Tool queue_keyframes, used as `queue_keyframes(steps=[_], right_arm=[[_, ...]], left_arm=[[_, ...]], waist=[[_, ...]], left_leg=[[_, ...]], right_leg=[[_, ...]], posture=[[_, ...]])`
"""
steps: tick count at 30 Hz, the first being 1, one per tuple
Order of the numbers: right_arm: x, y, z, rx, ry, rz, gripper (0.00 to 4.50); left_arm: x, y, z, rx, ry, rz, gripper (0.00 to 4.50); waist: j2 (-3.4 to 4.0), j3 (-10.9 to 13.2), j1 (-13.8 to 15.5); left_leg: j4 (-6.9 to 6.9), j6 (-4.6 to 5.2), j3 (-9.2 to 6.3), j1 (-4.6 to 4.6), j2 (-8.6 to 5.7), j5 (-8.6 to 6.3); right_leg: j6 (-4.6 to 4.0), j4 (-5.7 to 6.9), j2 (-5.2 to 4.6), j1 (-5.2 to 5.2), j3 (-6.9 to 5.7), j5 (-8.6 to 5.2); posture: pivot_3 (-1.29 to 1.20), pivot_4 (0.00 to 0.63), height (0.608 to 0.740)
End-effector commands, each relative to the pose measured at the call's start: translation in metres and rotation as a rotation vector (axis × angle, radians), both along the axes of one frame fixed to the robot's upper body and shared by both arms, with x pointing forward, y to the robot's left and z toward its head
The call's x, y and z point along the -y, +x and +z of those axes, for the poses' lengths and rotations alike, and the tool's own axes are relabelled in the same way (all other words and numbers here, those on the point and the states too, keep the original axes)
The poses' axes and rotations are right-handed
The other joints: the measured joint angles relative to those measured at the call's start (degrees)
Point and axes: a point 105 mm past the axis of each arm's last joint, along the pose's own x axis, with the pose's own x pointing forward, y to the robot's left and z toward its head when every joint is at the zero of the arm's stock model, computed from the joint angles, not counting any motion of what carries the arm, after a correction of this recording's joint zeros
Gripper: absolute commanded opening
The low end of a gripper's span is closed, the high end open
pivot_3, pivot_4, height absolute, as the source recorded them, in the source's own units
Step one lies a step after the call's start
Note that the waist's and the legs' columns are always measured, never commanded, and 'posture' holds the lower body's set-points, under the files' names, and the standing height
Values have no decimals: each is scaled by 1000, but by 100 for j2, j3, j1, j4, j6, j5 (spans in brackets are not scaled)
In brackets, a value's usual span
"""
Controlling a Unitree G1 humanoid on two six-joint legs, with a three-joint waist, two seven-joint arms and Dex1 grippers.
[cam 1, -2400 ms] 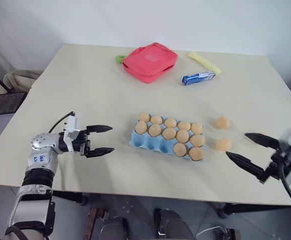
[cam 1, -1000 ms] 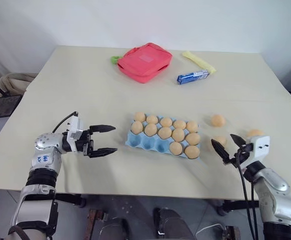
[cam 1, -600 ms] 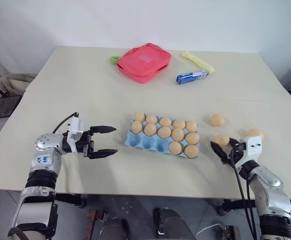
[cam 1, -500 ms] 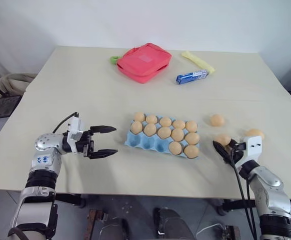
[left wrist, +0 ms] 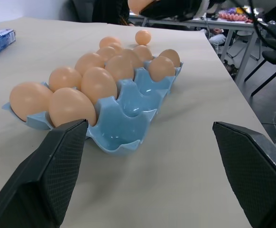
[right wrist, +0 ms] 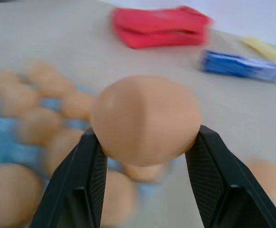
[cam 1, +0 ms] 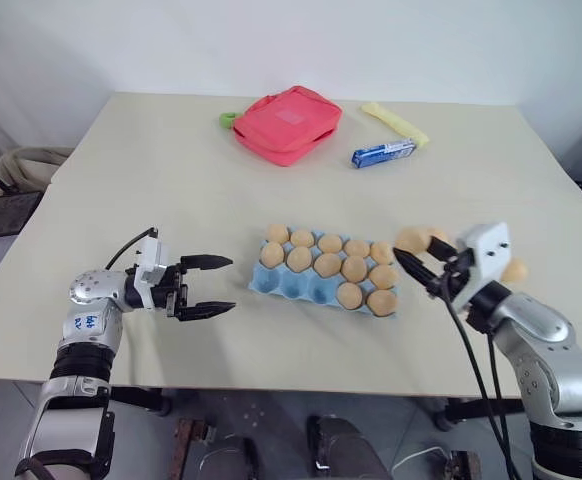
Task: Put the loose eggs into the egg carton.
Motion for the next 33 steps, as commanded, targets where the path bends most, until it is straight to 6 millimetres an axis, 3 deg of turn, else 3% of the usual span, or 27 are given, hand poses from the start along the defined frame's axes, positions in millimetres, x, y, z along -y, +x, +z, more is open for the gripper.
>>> queue_keyframes(steps=[1,4,9,23,24,30,33], right_arm=[[-40,-11,8,-22,-31,134,2028],[-61,-14,-1,-63,-76,190,2028],[-76,-15,-14,-103,-112,232,2028],[-83,-15,-33,-143,-194,278,2028],[-82,-15,-33,-142,-197,276,2691],[-78,-16,-33,-140,-218,271,4483],[-75,-17,-31,-137,-223,270,4483]], left_arm=[[-1,0,10,42,-4,-20,4500],[-1,0,11,44,-4,-18,4500],[-2,0,10,46,-3,-9,4500],[-6,-4,8,46,-5,12,4500],[-6,-4,8,46,-5,12,4500],[-6,-5,7,46,-8,13,4500],[-5,-4,7,47,-9,13,4500]], waist=[[0,0,7],[-1,0,10],[-1,0,23],[-2,-1,9],[-2,-1,10],[-2,-1,13],[-2,-1,12]], left_leg=[[0,1,0,-1,0,0],[-2,3,0,-5,0,-2],[2,10,0,-23,-1,-8],[5,10,1,-23,1,-9],[5,10,1,-23,1,-9],[5,10,1,-24,0,-9],[5,11,1,-24,0,-10]], right_leg=[[-1,-1,-1,0,0,-1],[-2,-8,-1,-3,-2,-1],[-2,-22,-2,-10,-7,-1],[0,-19,1,-11,-9,-1],[0,-19,0,-11,-9,-1],[0,-21,-2,-11,-9,-1],[0,-20,-1,-11,-9,-1]], posture=[[0,150,740],[0,150,740],[0,150,740],[0,150,740],[0,150,740],[0,150,740],[0,150,740]])
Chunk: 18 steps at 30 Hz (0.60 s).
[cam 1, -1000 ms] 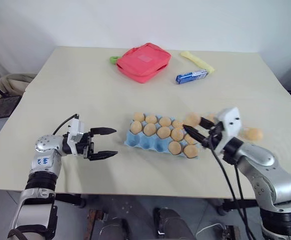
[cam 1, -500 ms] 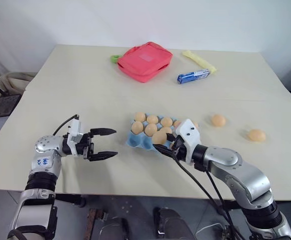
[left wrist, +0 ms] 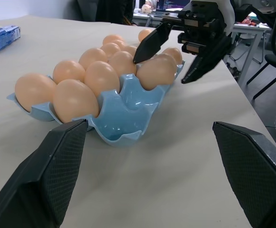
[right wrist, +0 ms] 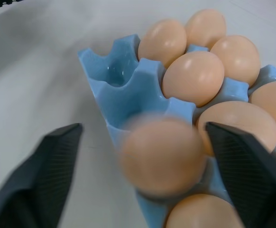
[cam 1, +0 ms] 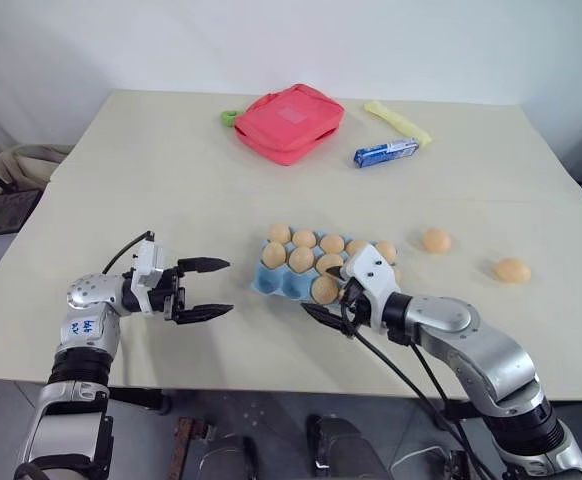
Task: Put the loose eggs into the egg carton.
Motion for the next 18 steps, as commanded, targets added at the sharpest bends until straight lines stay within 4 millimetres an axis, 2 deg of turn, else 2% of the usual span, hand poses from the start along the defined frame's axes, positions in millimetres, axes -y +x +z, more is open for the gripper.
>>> queue_keyframes(steps=[1,4,7,9,12,14,18], right_arm=[[3,-3,14,58,2,12,4483],[6,-6,26,90,13,16,4483],[13,-11,51,154,71,25,4483],[26,-15,67,185,119,7,4483],[64,-14,77,228,118,-92,4483],[84,-13,79,244,92,-141,4483],[135,-6,81,265,15,-290,4483]], left_arm=[[-1,-1,10,51,-3,-4,4500],[-1,-1,9,52,-3,-5,4500],[-2,-1,9,52,-4,-5,4500],[-2,-1,9,51,-5,-6,4500],[-1,-1,8,48,-5,-8,4500],[1,0,8,47,-6,-10,4500],[5,3,9,48,-12,-17,4500]], waist=[[0,0,0],[0,0,0],[0,0,9],[-1,0,18],[-2,-1,28],[-3,-1,67],[-3,-1,104]], left_leg=[[0,0,0,0,0,0],[0,0,0,0,0,0],[0,0,0,0,0,0],[-1,0,-1,-1,0,-1],[-2,1,-1,0,0,-2],[-3,6,-1,-1,-2,-4],[2,11,2,-1,-5,-7]], right_leg=[[0,0,0,0,0,0],[0,0,0,0,0,0],[0,0,0,0,0,0],[0,-2,0,0,-1,0],[1,-4,0,2,-2,0],[1,-9,-1,3,-3,0],[4,-10,-2,3,2,2]], posture=[[0,150,740],[0,150,740],[0,150,740],[0,150,740],[0,150,740],[0,150,740],[0,150,740]])
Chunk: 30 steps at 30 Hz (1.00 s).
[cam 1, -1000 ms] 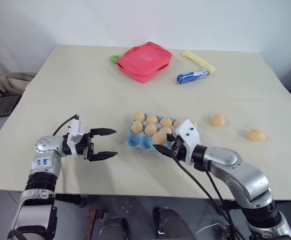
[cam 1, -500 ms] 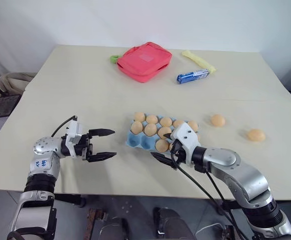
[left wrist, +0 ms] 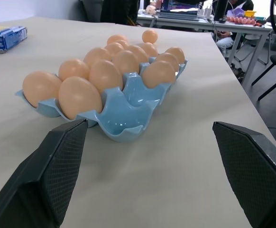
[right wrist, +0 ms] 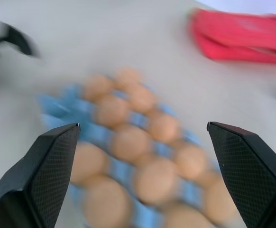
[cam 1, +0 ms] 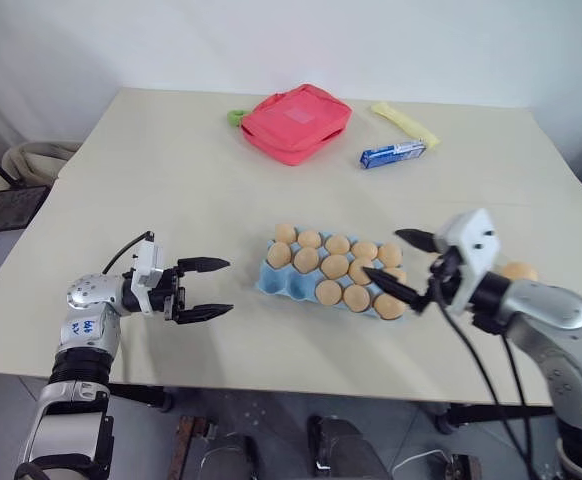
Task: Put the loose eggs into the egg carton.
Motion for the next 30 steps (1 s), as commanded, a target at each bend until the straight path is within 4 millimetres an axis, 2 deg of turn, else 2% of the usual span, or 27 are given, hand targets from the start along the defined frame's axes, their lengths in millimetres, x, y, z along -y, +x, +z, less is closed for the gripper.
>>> queue_keyframes(steps=[1,6,11,15,21,30], right_arm=[[44,4,14,69,-54,-133,4483],[110,11,19,78,-94,-377,4483],[155,14,16,93,-59,-567,4483],[173,18,6,121,30,-657,4483],[186,24,-33,32,107,-742,4483],[199,42,-55,-14,167,-764,4483]], left_arm=[[3,2,8,41,-5,-16,4500],[5,2,9,42,-9,-20,4500],[6,3,9,44,-12,-20,4500],[7,3,9,43,-15,-20,4500],[8,3,10,45,-18,-19,4500],[7,3,10,45,-16,-12,4500]], waist=[[0,0,2],[0,0,1],[0,0,1],[1,0,-9],[7,4,-18],[10,5,-122]], left_leg=[[2,0,1,1,1,0],[0,0,1,4,0,2],[1,-3,2,5,1,3],[-1,-7,2,7,2,6],[-1,-11,4,11,1,9],[-3,-11,8,18,1,11]], right_leg=[[1,0,1,1,1,1],[2,3,2,1,4,1],[2,5,2,1,6,1],[3,6,4,2,7,2],[4,10,2,4,10,2],[7,13,3,8,14,4]], posture=[[0,150,740],[0,150,740],[0,150,740],[0,150,740],[0,150,740],[0,150,740]])
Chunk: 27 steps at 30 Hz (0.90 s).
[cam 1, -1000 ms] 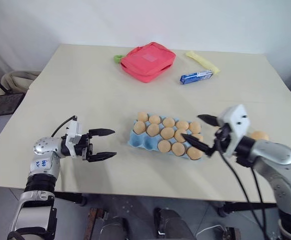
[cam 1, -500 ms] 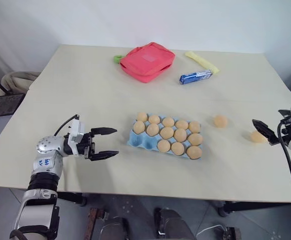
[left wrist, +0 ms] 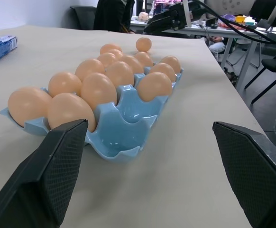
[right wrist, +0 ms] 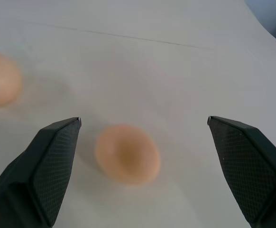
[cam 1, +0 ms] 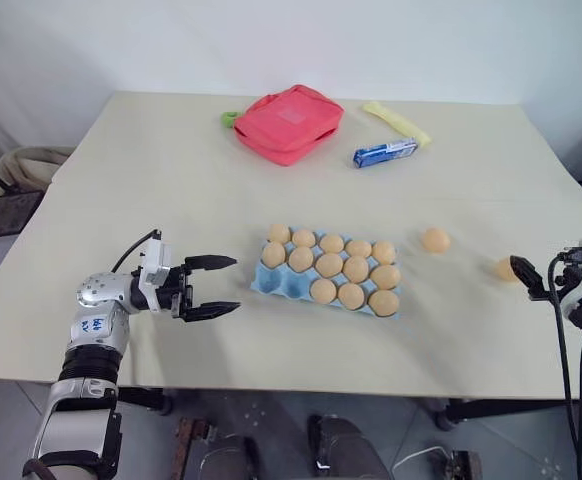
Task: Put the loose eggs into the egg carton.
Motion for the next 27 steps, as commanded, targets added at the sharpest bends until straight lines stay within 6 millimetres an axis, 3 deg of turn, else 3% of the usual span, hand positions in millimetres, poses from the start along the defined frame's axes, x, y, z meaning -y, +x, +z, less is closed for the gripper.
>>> queue_keyframes(steps=[1,9,21,24,27], right_arm=[[5,8,2,35,3,1,4483],[1,30,-11,-12,49,32,4483],[-3,36,-24,-85,41,62,4483],[-2,37,-23,-85,51,57,3893],[-3,36,-22,-90,41,65,2881]], left_arm=[[-1,1,9,41,7,2,4500],[0,1,10,46,5,4,4500],[-1,-1,9,47,2,18,4500],[-1,-1,9,48,2,21,4500],[-1,-1,9,50,0,23,4500]], waist=[[1,1,-9],[5,3,-21],[6,3,-25],[7,3,-21],[7,3,-25]], left_leg=[[-1,-1,0,2,1,0],[-1,-19,4,5,1,11],[-1,-25,5,5,2,14],[-2,-27,5,5,2,15],[-2,-28,5,5,2,15]], right_leg=[[0,0,1,1,0,0],[1,3,1,1,6,0],[2,2,1,1,7,1],[2,2,1,0,7,1],[2,1,0,0,7,1]], posture=[[0,150,740],[0,150,740],[0,150,740],[0,150,740],[0,150,740]])
